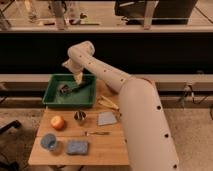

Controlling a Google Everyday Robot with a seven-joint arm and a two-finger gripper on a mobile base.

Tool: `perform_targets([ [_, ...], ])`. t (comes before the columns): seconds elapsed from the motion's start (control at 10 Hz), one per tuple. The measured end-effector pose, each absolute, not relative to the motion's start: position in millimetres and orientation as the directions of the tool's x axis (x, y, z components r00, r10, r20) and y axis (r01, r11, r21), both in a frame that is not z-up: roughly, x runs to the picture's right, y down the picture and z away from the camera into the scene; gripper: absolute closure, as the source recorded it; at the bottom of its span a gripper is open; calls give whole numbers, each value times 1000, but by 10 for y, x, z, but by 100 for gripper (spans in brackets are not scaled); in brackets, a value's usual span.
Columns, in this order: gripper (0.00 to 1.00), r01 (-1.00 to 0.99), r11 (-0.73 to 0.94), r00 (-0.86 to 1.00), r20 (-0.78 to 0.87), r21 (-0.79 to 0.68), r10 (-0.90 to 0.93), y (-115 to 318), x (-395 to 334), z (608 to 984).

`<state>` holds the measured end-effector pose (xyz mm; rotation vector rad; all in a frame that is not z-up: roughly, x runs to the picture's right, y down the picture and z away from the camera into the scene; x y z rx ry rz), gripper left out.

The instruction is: Wipe tray with brush

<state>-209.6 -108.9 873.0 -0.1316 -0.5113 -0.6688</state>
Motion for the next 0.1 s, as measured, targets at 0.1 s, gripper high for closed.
perform_targets([
  [0.1,20,623,780,662,493,59,-565,-1126,-2102,8571],
])
